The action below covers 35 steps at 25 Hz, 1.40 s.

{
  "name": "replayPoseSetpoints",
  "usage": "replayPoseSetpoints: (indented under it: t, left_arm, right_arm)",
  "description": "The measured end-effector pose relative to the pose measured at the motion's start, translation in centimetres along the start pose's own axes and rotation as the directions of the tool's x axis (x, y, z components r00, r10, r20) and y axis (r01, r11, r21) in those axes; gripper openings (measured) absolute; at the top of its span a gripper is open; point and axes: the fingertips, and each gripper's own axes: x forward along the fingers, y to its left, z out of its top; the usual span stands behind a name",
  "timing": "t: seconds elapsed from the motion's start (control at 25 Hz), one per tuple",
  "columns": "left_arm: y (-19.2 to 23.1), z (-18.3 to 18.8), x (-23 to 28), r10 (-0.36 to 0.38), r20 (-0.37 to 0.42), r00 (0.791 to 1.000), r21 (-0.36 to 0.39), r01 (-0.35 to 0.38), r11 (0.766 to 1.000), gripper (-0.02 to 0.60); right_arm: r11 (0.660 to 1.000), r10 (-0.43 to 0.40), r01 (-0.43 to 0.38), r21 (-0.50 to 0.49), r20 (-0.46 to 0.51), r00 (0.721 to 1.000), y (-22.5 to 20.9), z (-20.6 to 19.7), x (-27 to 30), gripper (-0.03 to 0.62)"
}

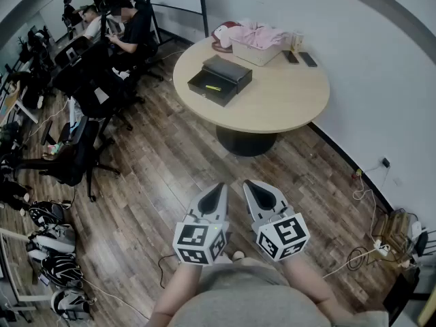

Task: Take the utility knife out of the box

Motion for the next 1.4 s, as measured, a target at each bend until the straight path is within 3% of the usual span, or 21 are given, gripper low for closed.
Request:
replayPoseSetpoints:
  t: [0.6,0.84,1.4]
  left_arm:
    - [-0.9,0.9,-2.3,0.026,0.043,0.999,0.005,-0.026,1.0,0.003]
    - [-0.9,0.2,-2.1,0.024,0.022,0.999,0.007,-0.024,1.0,0.003]
    - [3.9,1.4,2.7,0.042,0.022,0.999,-0.009,-0.042,0.999,0.003]
  right_arm:
    - [0.998,0.046,-0.045,-0.043,0.027,0.999,2.7,1.0,-1.6,0.0]
    - [0.997,0.075,-0.075,-0.003,0.035,0.997,2.7,1.0,-1.5,0.0]
    - [1.0,0.023,-0.023,-0.016,-0.001,1.0,-0.9,0.4,4.3,0.002]
